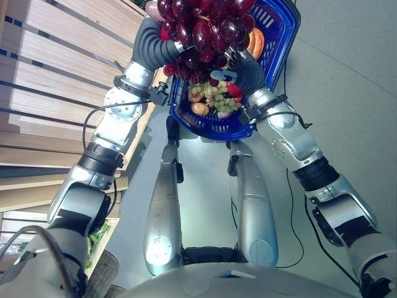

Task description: Pick up fruits and vegetables into the basket

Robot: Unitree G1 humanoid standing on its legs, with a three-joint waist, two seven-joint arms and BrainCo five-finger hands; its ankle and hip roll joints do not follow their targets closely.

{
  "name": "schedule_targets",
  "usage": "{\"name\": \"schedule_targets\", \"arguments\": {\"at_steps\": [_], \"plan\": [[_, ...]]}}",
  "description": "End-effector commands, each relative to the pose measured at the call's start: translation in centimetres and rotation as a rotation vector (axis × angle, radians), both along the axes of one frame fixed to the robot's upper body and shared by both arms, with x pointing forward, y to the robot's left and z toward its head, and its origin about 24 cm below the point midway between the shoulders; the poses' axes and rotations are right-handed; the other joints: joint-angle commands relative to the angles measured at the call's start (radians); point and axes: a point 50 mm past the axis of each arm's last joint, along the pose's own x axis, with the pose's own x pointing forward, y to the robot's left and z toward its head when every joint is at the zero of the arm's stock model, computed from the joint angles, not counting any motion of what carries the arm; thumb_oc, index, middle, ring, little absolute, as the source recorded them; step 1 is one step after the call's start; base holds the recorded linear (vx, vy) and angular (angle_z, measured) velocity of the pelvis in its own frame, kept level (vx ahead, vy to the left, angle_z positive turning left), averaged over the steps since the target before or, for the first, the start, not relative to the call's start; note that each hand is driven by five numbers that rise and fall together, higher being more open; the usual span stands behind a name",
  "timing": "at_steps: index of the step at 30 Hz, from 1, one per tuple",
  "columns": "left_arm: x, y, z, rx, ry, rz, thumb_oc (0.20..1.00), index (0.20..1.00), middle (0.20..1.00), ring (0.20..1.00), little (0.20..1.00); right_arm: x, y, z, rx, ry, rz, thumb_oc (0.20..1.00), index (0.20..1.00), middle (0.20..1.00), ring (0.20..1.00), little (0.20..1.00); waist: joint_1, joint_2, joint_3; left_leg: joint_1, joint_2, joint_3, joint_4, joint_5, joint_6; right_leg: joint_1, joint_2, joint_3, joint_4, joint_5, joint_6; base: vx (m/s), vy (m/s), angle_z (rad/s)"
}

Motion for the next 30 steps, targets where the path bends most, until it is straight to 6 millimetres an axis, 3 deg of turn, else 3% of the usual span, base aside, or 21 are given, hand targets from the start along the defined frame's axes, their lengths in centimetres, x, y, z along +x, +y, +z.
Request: {"name": "schedule_targets", "arguments": {"at_steps": [1,22,23,24,25,30], "plan": [[-2.8,-2.0,3.4,-0.005,-0.194,-0.148,0.200,0.200,0.200,0.200,0.200,-1.9,2.0,2.4,0.065,-0.104,0.118,1.000,1.000,1.000,1.000,1.000,-0.009,-0.001,-0.028,0.002,-0.097,0.058,0.018,-0.074,0.059,0.105,0.071,-0.052,-0.086,-0.037,0.032,0.00,0.000,0.00],[-4.4,-4.6,3.2,0.046,-0.166,-0.381,0.200,0.200,0.200,0.200,0.200,-2.1,3.4,2.8,0.065,-0.107,0.146,1.000,1.000,1.000,1.000,1.000,-0.007,-0.012,-0.028,0.005,-0.101,0.053,0.011,-0.072,0.064,0.112,0.078,-0.057,-0.099,-0.028,0.032,0.00,0.000,0.00],[-4.5,-4.7,3.3,0.043,-0.158,-0.398,0.200,0.200,0.200,0.200,0.200,-2.1,3.4,2.8,0.069,-0.113,0.145,0.404,0.404,0.404,0.404,0.404,-0.008,-0.012,-0.028,0.004,-0.101,0.054,0.011,-0.072,0.064,0.111,0.078,-0.057,-0.099,-0.027,0.032,0.00,0.000,0.00],[-4.5,-4.9,3.2,0.046,-0.153,-0.407,0.200,0.200,0.200,0.200,0.200,-2.1,3.4,2.8,0.074,-0.113,0.145,0.235,0.235,0.235,0.235,0.235,-0.007,-0.013,-0.028,0.005,-0.101,0.054,0.010,-0.072,0.065,0.112,0.078,-0.057,-0.100,-0.027,0.033,0.00,0.000,0.00],[-4.6,-4.9,3.1,0.045,-0.150,-0.413,0.200,0.200,0.200,0.200,0.200,-2.1,3.4,2.9,0.076,-0.113,0.148,0.200,0.200,0.200,0.200,0.200,-0.007,-0.013,-0.028,0.006,-0.101,0.054,0.010,-0.072,0.065,0.113,0.078,-0.057,-0.100,-0.027,0.033,0.00,0.000,0.00],[-4.8,-5.3,3.0,0.044,-0.133,-0.452,0.200,0.200,0.200,0.200,0.200,-2.2,3.7,3.0,0.094,-0.114,0.150,0.200,0.200,0.200,0.200,0.200,-0.006,-0.014,-0.028,0.006,-0.103,0.052,0.008,-0.072,0.066,0.114,0.078,-0.059,-0.104,-0.025,0.033,0.00,0.000,0.00]]}}
